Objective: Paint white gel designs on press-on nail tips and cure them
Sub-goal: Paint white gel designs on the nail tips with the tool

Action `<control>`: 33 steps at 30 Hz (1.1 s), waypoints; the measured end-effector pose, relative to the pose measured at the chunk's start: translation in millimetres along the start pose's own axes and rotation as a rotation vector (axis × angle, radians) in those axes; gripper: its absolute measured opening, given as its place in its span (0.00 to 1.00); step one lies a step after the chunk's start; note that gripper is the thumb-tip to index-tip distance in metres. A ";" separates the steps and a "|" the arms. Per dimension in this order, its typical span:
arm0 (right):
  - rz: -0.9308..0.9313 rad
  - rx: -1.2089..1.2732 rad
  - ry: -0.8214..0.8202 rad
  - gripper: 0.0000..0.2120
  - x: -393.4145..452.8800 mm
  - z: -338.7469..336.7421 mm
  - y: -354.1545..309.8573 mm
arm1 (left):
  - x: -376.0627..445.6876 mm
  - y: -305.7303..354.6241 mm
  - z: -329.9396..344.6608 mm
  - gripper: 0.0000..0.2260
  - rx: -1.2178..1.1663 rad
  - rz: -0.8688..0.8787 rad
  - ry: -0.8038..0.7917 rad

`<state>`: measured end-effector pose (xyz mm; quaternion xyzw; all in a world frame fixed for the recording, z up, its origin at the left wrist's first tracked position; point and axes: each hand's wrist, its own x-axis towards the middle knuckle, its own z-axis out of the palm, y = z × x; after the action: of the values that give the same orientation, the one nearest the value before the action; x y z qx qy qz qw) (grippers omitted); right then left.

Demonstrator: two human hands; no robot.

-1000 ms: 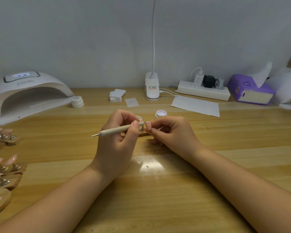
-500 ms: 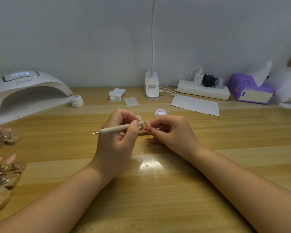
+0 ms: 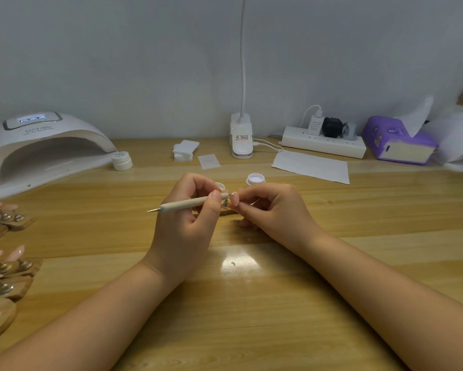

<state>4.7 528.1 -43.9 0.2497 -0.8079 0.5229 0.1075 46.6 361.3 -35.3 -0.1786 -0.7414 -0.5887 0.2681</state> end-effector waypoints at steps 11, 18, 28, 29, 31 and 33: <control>0.001 0.003 0.014 0.05 0.3 0.8 -1.9 | -0.4 0.0 -0.5 0.02 -0.003 0.012 0.030; 0.003 0.006 0.012 0.03 0.2 -0.1 -2.8 | -0.6 1.2 -1.4 0.02 -0.041 0.005 0.040; 0.004 0.032 0.034 0.02 0.9 0.8 -1.3 | -0.2 3.2 -0.1 0.04 -0.029 0.065 0.036; 0.003 0.037 0.036 0.02 0.9 0.6 -1.1 | -0.1 2.8 0.0 0.04 -0.019 0.064 0.036; 0.010 0.069 0.038 0.03 0.7 0.2 -0.9 | 0.2 1.7 0.0 0.05 0.000 0.065 0.040; 0.014 0.074 0.034 0.03 0.6 -0.1 -0.5 | 0.5 1.2 -0.2 0.06 0.007 0.067 0.038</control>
<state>4.4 527.9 -43.1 0.2390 -0.7878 0.5571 0.1085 46.9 361.4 -34.1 -0.1914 -0.7318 -0.5801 0.3023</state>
